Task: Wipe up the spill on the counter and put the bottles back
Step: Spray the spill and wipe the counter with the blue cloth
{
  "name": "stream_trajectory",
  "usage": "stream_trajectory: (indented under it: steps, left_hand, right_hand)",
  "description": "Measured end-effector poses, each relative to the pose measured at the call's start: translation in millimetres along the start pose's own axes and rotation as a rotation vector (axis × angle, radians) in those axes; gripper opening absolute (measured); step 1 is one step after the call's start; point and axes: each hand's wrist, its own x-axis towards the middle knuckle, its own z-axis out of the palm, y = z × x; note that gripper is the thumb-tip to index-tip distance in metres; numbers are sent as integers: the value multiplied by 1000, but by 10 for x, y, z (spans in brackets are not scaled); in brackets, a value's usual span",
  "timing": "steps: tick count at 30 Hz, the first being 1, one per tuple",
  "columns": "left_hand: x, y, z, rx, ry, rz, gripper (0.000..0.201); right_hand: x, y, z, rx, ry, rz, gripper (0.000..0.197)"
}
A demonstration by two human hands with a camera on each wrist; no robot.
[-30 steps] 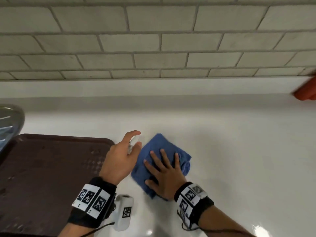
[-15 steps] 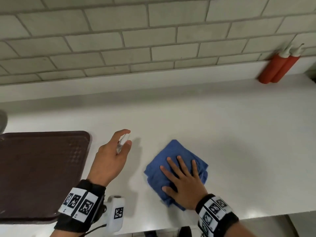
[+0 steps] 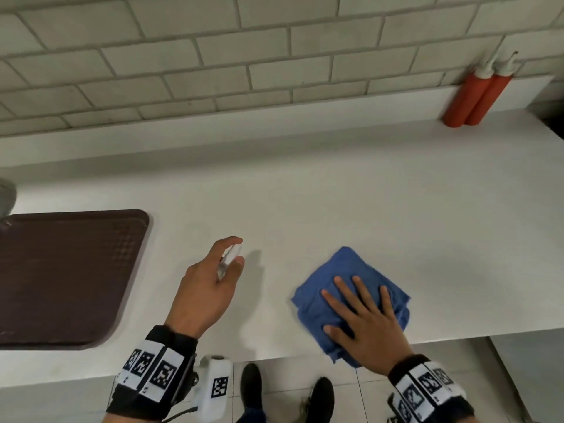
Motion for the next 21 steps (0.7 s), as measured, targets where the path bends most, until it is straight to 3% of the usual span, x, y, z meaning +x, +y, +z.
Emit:
stream_trajectory:
  steps: [3, 6, 8, 14, 18, 21]
  left_hand:
    - [-77, -112, -97, 20, 12, -8, 28]
    - [-130, -245, -242, 15, 32, -13, 28]
    - [-173, -345, -349, 16, 38, -16, 29]
    - [-301, -729, -707, 14, 65, -23, 32]
    - [-362, -1035, -977, 15, 64, -40, 33]
    - [-382, -1233, -1145, 3, 74, -35, 32]
  right_hand:
    - [163, 140, 20, 19, 8, 176, 68]
    - [364, -87, 45, 35, -40, 275, 71]
    - [423, -386, 94, 32, -28, 253, 70]
    - [224, -1590, 248, 19, -71, -49, 64]
    - [719, -1634, 151, -6, -74, 16, 69]
    - [1221, -1784, 68, 23, -121, 84, 90]
